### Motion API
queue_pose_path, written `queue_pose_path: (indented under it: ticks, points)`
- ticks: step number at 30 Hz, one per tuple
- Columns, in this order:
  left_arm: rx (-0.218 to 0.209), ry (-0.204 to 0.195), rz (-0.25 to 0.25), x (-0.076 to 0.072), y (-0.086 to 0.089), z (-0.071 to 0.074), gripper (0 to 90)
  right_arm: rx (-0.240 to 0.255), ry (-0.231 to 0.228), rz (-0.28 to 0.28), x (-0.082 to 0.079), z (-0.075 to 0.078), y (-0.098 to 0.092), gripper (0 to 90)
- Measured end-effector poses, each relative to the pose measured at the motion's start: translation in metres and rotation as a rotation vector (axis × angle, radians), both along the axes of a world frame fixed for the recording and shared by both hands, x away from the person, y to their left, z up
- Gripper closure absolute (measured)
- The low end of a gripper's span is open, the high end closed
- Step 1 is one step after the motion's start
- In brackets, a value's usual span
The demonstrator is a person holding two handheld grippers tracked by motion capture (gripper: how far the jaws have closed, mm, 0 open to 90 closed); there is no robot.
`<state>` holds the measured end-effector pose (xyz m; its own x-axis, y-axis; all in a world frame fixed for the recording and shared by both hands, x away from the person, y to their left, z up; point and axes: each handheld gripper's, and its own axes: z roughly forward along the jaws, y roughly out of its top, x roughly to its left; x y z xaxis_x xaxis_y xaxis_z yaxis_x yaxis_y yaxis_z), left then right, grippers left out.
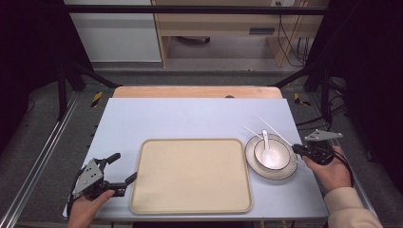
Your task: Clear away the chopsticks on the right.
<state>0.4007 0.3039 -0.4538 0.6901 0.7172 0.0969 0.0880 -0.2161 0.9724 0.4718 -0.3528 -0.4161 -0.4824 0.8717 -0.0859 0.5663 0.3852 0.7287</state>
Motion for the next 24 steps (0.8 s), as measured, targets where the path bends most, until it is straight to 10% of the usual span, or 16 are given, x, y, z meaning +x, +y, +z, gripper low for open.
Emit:
queue_pose_path:
  ticks: [4, 8, 13, 18, 24]
  points:
    - [-0.001, -0.003, 0.008, 0.0, 0.001, 0.0, 8.4, 0.063, -0.115, 0.018, -0.034, 0.04, 0.031, 83.8]
    - [0.001, -0.004, 0.012, 0.0, 0.001, 0.001, 8.4, 0.116, -0.125, 0.072, -0.059, 0.049, 0.079, 83.9]
    - [-0.01, -0.012, 0.026, -0.001, 0.005, 0.003, 8.5, 0.104, -0.108, 0.12, -0.081, 0.036, 0.128, 83.9]
    - [-0.022, -0.016, 0.029, -0.001, 0.009, 0.003, 8.6, 0.06, 0.007, 0.168, -0.095, -0.003, 0.183, 83.9]
    - [-0.021, -0.017, 0.025, -0.001, 0.008, 0.004, 8.6, 0.076, 0.04, 0.156, -0.098, -0.026, 0.211, 83.9]
